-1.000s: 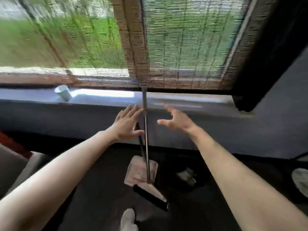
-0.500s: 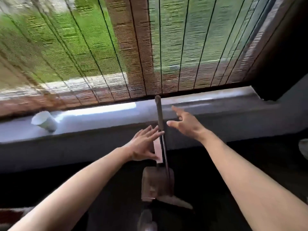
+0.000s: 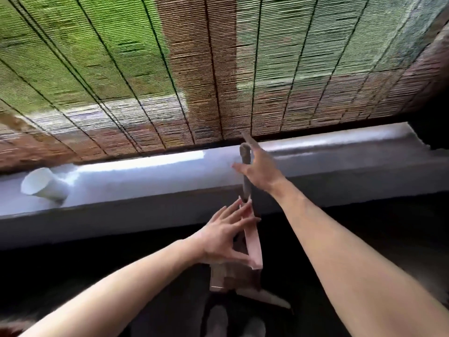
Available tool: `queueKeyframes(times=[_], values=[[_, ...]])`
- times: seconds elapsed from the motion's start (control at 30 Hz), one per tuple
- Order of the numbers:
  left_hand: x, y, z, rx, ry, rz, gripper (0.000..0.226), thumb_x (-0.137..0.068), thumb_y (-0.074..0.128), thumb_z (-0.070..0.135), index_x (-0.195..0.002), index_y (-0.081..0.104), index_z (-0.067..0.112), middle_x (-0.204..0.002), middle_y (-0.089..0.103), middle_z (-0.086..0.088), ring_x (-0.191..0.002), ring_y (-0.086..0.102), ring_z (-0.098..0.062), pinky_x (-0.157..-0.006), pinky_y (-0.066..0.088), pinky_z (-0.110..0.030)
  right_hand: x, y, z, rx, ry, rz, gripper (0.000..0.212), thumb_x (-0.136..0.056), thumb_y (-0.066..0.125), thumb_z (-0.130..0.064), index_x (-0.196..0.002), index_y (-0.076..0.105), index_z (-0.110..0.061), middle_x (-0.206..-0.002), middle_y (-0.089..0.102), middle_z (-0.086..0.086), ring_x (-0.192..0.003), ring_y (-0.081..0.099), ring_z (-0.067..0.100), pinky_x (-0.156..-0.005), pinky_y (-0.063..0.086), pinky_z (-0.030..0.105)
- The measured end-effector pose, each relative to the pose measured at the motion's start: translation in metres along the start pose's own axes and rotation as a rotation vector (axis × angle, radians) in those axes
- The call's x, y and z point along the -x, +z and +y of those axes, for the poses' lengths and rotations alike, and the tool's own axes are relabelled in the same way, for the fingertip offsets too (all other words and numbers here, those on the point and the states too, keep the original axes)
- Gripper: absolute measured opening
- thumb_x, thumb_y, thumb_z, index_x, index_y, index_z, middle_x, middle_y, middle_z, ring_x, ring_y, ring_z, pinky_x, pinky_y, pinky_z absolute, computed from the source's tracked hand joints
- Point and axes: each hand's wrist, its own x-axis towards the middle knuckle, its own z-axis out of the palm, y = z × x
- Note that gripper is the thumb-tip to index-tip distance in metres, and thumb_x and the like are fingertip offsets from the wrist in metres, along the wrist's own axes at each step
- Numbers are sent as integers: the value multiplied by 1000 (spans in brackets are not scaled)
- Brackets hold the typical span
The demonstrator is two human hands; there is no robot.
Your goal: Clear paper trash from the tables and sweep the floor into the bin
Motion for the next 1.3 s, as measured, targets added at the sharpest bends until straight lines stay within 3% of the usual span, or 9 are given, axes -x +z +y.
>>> queueKeyframes(times=[0.2,0.43,0.67,0.77,0.83,0.93,1.03,1.2,1.3], values=[[8,-5,-13,-39,-4,43,93,-70,59,74,-147,17,44,-155,-15,17,-143,-21,-7,-119,-5,-35,8,1,3,87,-130,161,45,-89,66,-8,-132,57,-14,-125,63,9,-105,61,18,-85,47,17],[-2,-5,-7,-300,109,69,103,-63,40,89,-145,35,28,-156,-8,13,-142,-23,-6,-115,-18,-39,56,-44,17,-39,-53,228,34,-85,69,-3,-118,65,-12,-97,65,-5,-87,60,7,-84,53,22],[-30,-16,-4,-254,445,7,65,-73,61,69,-125,62,30,-138,52,14,-139,30,-6,-116,-4,-49,137,-77,24,-300,88,438,43,-80,64,17,-111,64,-13,-98,63,15,-85,58,14,-77,49,12],[-42,-18,-1,-276,538,116,59,-66,60,73,-96,73,25,-107,70,8,-115,61,-13,-107,10,-56,185,-69,21,-254,128,540,39,-80,68,10,-105,66,-20,-101,69,8,-88,62,12,-84,48,15],[-46,-24,6,-291,509,71,51,-60,61,79,-76,64,31,-84,67,15,-96,66,-8,-109,7,-49,215,-56,16,-247,168,652,39,-80,70,7,-103,68,-25,-102,71,6,-92,64,14,-88,49,18],[-46,-35,28,-407,340,-187,70,-49,40,94,-74,55,30,-85,63,15,-103,59,-5,-114,13,-37,253,-37,0,-269,175,814,44,-78,71,6,-97,68,-35,-98,73,8,-90,64,9,-86,50,17],[-33,-33,46,-359,283,-290,95,-47,24,87,-101,63,20,-104,67,-4,-103,61,-25,-95,45,-40,296,-23,-16,-286,166,967,44,-79,70,7,-92,67,-35,-100,72,15,-83,62,6,-77,50,13],[-18,-15,71,-421,400,-366,101,-53,15,85,-114,62,20,-109,65,-7,-100,61,-28,-88,49,-41,387,-9,-21,-338,233,1364,33,-77,69,13,-102,70,-8,-90,70,6,-74,60,-2,-78,50,16],[-12,9,94,-364,345,-354,70,-66,37,85,-75,57,19,-84,67,-2,-77,63,-20,-64,50,-31,445,-10,-27,-374,181,1593,35,-74,70,13,-99,68,-12,-90,68,4,-76,63,-1,-77,51,15]])
